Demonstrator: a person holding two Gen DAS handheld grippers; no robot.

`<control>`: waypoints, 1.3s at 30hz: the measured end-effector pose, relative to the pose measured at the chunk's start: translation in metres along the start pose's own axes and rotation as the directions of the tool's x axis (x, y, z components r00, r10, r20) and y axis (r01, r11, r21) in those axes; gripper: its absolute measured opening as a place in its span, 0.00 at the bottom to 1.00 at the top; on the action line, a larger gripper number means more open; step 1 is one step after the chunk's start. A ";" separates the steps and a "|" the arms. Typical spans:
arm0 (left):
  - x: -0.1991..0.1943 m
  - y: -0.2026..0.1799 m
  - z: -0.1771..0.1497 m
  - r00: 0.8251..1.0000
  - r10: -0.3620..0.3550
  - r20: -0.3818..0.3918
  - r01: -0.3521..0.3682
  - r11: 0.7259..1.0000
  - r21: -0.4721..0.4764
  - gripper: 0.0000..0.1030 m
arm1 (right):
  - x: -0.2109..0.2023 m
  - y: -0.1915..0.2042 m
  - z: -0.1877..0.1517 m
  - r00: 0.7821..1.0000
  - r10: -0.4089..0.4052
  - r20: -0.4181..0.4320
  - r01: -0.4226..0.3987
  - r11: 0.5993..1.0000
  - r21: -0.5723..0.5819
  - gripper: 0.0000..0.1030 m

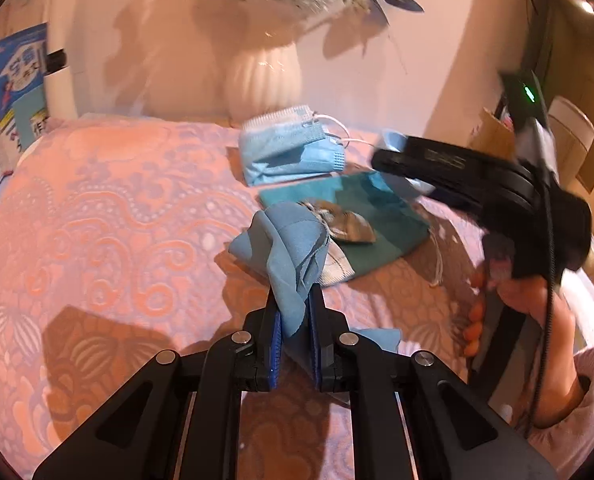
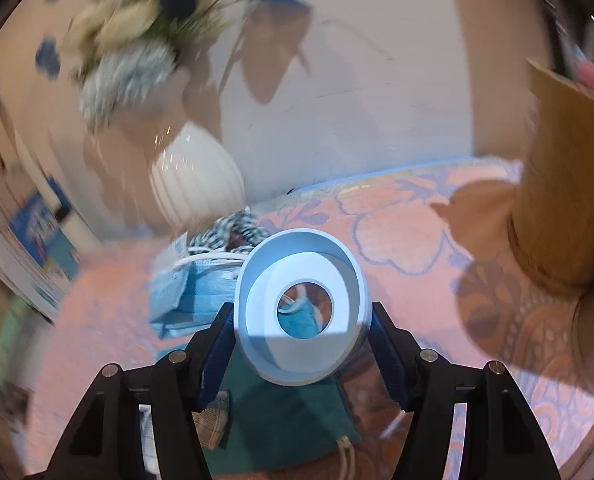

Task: Organize soft objects
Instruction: 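Grasp the blue cloth with the left tool while the right tool grasps the light-blue ring, then carry the blue cloth and blue ring with both tools over the glass bowl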

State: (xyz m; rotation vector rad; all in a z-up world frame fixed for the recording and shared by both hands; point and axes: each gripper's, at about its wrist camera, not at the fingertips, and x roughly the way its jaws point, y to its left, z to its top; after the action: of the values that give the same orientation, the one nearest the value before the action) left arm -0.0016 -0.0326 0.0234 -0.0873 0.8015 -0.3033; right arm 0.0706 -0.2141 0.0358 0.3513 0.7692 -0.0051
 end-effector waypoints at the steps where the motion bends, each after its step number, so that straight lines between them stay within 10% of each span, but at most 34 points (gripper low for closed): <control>1: -0.002 0.000 -0.001 1.000 -0.006 0.009 0.006 1.000 -0.003 0.08 | -0.002 -0.006 -0.001 1.000 0.025 0.004 -0.025 0.999 0.031 0.62; 14: -0.011 0.003 0.000 0.998 0.013 0.064 -0.012 1.000 -0.020 0.08 | -0.022 -0.012 -0.016 0.990 0.136 0.029 -0.138 0.988 0.072 0.62; 39: -0.035 -0.029 0.014 0.997 -0.082 -0.015 0.081 0.996 -0.038 0.08 | -0.113 -0.007 -0.067 0.986 0.078 -0.149 -0.082 0.996 -0.022 0.63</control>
State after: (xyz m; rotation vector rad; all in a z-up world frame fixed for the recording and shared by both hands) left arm -0.0211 -0.0501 0.0627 -0.1534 0.8213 -0.3664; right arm -0.0575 -0.2138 0.0656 0.3585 0.9004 0.1080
